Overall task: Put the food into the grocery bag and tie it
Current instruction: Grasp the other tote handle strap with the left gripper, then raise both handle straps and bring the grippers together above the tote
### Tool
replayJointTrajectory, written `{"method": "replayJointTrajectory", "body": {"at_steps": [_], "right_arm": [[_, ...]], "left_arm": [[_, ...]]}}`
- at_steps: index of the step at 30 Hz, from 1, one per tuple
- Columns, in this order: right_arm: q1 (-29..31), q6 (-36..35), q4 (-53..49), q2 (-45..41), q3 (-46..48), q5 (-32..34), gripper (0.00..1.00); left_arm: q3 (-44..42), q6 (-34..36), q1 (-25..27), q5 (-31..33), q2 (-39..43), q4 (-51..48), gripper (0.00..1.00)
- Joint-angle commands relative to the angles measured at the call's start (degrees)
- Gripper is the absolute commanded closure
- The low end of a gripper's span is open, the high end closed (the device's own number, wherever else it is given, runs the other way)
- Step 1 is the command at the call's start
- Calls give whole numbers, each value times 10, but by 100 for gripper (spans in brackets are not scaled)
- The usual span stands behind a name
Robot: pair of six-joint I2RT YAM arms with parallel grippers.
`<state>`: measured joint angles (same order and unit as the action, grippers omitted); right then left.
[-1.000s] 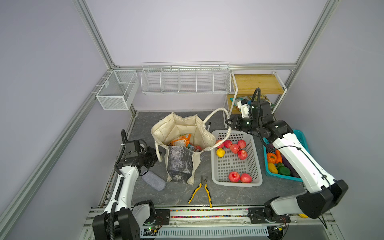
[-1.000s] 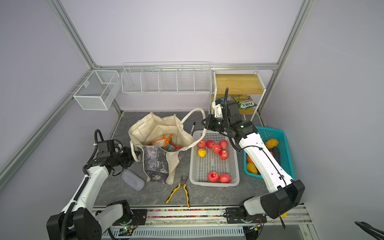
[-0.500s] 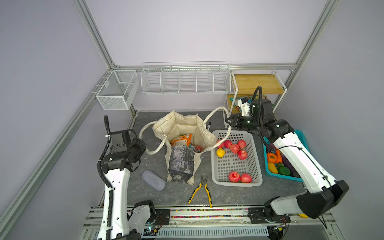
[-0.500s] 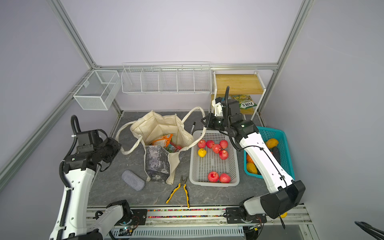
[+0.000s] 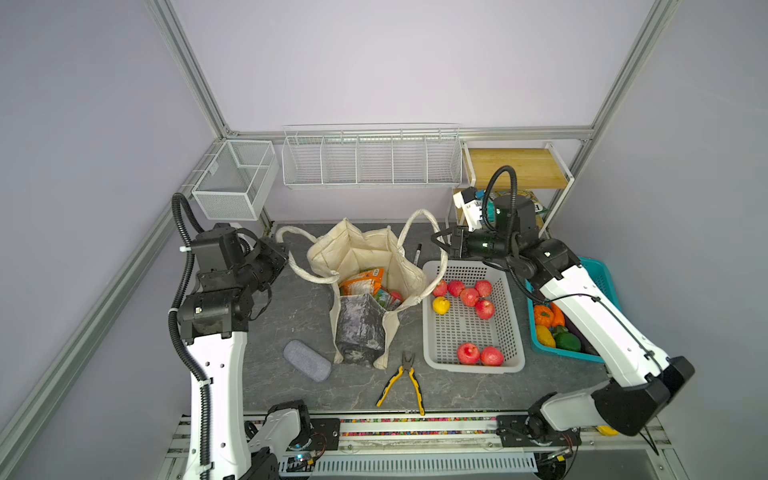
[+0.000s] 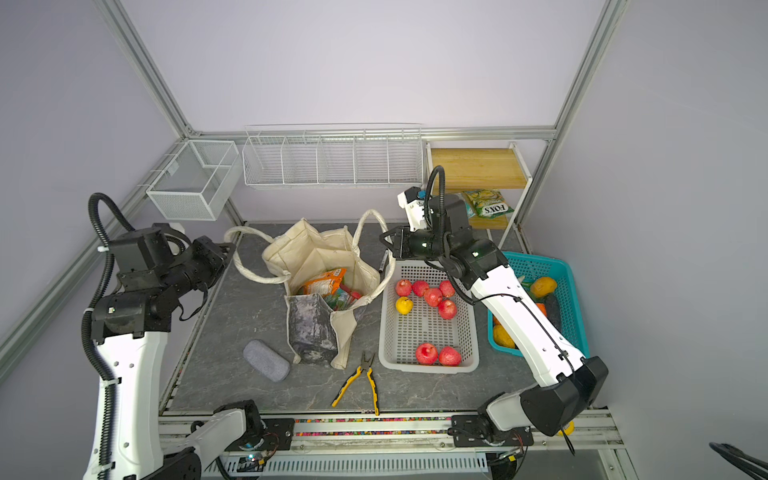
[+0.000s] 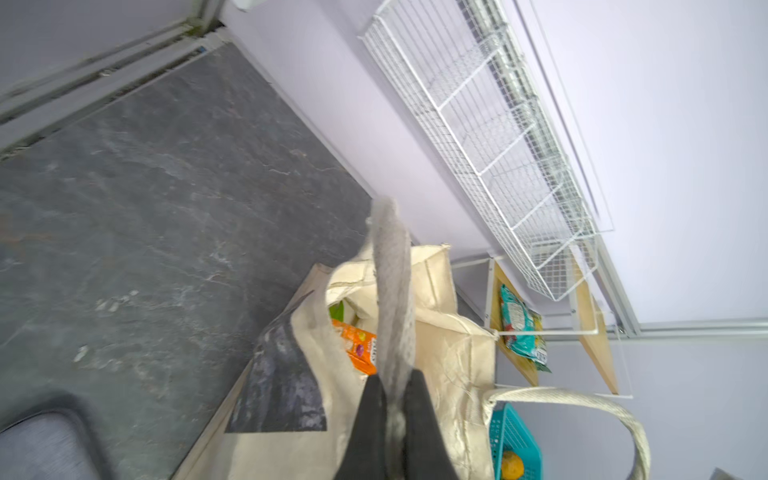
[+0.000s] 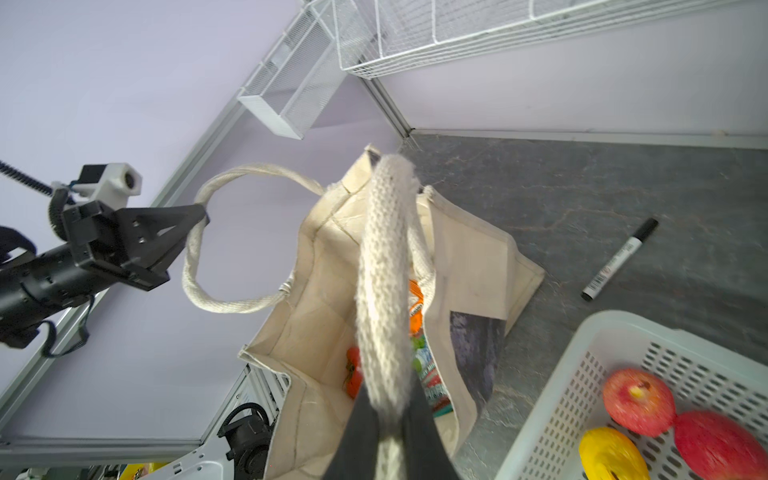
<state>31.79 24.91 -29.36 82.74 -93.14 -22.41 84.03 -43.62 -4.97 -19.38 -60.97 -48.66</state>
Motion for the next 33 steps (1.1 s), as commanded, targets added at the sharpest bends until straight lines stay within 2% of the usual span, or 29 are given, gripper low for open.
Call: {"method": "replayJointTrajectory", "body": {"at_steps": [1, 6, 13, 22, 33], "right_arm": [[21, -40, 43, 13, -24, -27, 93], [41, -41, 55, 38, -50, -29, 93], [74, -41, 74, 90, -103, -40, 93], [112, -17, 128, 149, -124, -63, 93], [116, 28, 217, 217, -151, -92, 93]], "left_arm": [[29, 10, 28, -51, -18, 72, 100], [48, -5, 72, -71, -47, 141, 100], [123, 8, 116, -83, -110, 150, 100], [172, 12, 179, -101, -160, 157, 100], [172, -2, 208, -135, -174, 178, 100]]}}
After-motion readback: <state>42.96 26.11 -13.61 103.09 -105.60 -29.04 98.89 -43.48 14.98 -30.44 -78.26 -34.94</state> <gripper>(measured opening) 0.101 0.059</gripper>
